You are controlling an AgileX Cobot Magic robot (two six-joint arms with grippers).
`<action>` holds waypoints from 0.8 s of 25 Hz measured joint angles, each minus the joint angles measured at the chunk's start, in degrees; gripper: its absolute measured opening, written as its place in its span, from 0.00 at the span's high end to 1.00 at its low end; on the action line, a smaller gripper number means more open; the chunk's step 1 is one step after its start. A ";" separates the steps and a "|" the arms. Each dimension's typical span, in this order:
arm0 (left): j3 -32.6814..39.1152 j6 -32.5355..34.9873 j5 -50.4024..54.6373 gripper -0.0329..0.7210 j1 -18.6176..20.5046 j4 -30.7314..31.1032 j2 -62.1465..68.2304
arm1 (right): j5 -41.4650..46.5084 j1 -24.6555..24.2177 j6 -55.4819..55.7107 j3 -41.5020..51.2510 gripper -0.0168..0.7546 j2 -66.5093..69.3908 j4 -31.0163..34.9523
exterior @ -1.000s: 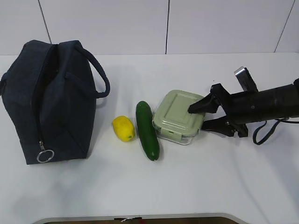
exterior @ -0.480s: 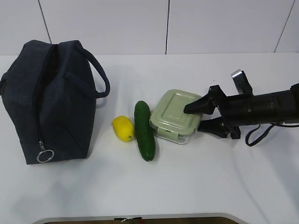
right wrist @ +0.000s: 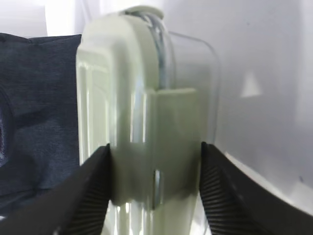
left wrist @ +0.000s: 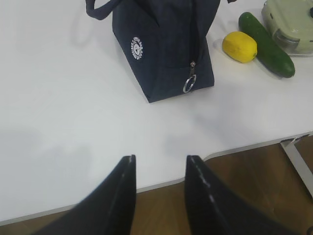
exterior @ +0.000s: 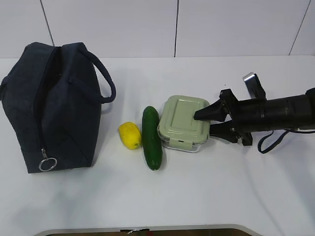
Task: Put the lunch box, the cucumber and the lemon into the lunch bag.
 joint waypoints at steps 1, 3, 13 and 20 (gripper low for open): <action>0.00 0.00 0.00 0.64 0.00 0.00 0.00 | 0.00 0.00 -0.06 0.00 0.42 0.00 0.00; 0.00 0.00 0.00 0.64 0.00 0.00 0.00 | 0.05 0.00 -0.06 -0.11 0.42 0.00 0.00; 0.00 0.00 0.00 0.64 0.00 0.00 0.00 | 0.13 0.00 -1.25 -0.11 0.42 0.00 0.12; 0.00 0.00 0.00 0.64 0.00 0.00 0.00 | 0.31 0.00 -1.36 -0.11 0.43 0.12 0.35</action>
